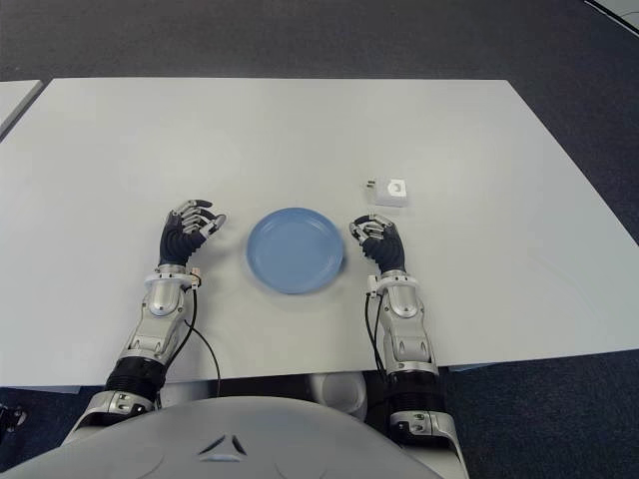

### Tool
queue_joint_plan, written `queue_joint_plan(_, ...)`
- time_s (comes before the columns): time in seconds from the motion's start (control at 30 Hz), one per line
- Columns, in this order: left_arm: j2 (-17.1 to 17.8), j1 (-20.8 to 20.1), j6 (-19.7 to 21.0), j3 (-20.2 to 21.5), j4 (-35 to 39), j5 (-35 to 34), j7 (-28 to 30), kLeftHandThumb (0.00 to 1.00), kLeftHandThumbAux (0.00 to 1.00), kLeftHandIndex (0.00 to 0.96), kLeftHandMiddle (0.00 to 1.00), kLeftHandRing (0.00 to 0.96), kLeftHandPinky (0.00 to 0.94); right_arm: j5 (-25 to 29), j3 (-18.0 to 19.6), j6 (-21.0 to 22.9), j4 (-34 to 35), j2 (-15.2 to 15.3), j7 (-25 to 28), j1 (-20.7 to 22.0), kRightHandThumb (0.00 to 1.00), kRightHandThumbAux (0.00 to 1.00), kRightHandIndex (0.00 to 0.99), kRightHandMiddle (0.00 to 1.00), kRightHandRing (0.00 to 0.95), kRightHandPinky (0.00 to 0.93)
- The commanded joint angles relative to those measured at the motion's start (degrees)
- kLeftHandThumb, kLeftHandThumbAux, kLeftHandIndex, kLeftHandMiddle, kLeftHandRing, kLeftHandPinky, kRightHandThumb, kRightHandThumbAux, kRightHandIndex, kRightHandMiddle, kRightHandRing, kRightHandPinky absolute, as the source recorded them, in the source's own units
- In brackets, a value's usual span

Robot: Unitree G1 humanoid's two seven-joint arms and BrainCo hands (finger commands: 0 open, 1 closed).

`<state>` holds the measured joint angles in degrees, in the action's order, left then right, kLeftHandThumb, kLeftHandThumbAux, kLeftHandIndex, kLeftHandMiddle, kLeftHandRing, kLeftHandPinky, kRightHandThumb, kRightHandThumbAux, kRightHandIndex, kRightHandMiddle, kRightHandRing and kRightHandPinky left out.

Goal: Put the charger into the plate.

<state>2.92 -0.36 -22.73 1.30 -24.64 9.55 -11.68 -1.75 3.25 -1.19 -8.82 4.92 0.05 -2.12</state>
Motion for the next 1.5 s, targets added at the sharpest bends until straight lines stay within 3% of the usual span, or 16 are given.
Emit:
queue_joint_plan(0.03,-0.12,0.69,0.60,0.12,0.07,-0.12,-0.24,0.833,0.680,0.385,0.539,0.671,0.634,-0.18,-0.27,1.03,-0.21,-0.08,0.01,-0.72,0.703,0.729,0.436,0.782,0.781,0.794)
queue_joint_plan(0.43,-0.44,1.04,0.34,0.20,0.72,-0.23,-0.35,0.833,0.681,0.383,0.532,0.661,0.625,-0.99,-0.41,-0.32,-0.94,-0.04,-0.76,-0.70,0.704,0.728,0.436,0.779,0.781,0.798)
queue_joint_plan(0.57,-0.42,1.11,0.01,0.19,0.71,-0.32,-0.20,0.833,0.681,0.384,0.529,0.660,0.628,-3.22,-0.87,-4.14,-1.97,-0.49,-3.53,-0.75,0.704,0.728,0.436,0.775,0.774,0.781)
queue_joint_plan(0.63,-0.39,1.09,-0.13,0.17,0.62,-0.29,-0.21,0.832,0.681,0.384,0.527,0.658,0.627,-5.49,-1.00,-8.13,-3.47,-1.00,-7.10,-0.55,0.704,0.728,0.435,0.762,0.762,0.763)
queue_joint_plan(0.8,-0.37,1.01,-0.19,0.13,0.41,-0.05,-0.42,0.832,0.681,0.384,0.525,0.656,0.627,-8.86,-0.98,-13.38,-6.75,-1.64,-12.93,0.30,0.697,0.731,0.426,0.643,0.668,0.650)
queue_joint_plan(0.9,-0.32,0.89,-0.04,0.13,0.23,0.22,-0.68,0.832,0.681,0.384,0.525,0.656,0.626,-12.50,-1.12,-17.93,-10.17,-2.15,-19.21,2.18,0.695,0.732,0.418,0.534,0.582,0.570)
queue_joint_plan(0.97,-0.39,0.84,0.08,0.18,0.16,0.17,-0.71,0.832,0.681,0.384,0.526,0.657,0.627,-15.45,-1.52,-19.27,-11.59,-1.86,-22.93,3.92,0.693,0.731,0.409,0.411,0.451,0.449)
queue_joint_plan(1.0,-0.42,0.82,0.14,0.21,0.15,0.13,-0.72,0.832,0.681,0.385,0.526,0.656,0.625,-16.76,-1.72,-19.58,-12.13,-1.68,-24.49,4.81,0.664,0.726,0.350,0.372,0.409,0.408)
queue_joint_plan(1.07,-0.51,0.75,0.25,0.28,0.20,0.03,-0.74,0.832,0.681,0.384,0.525,0.652,0.618,-19.26,-2.03,-19.21,-13.13,-1.20,-27.39,7.00,0.593,0.698,0.186,0.253,0.281,0.279)
queue_joint_plan(1.17,-0.62,0.76,0.22,0.29,0.23,-0.07,-0.72,0.832,0.682,0.384,0.521,0.645,0.609,-21.73,-2.28,-18.21,-14.92,-0.51,-30.66,9.28,0.578,0.644,0.069,0.147,0.170,0.165)
queue_joint_plan(1.27,-0.66,0.73,0.16,0.35,0.21,-0.20,-0.63,0.832,0.682,0.383,0.519,0.641,0.605,-23.04,-2.47,-17.52,-16.81,0.00,-32.83,11.27,0.581,0.606,0.022,0.095,0.116,0.109)
queue_joint_plan(1.5,-0.72,0.75,-0.26,0.50,-0.01,-0.94,-0.18,0.831,0.682,0.385,0.508,0.628,0.597,-28.51,-3.71,-13.11,-26.03,2.55,-40.68,22.50,0.595,0.461,0.001,0.008,0.012,0.010)
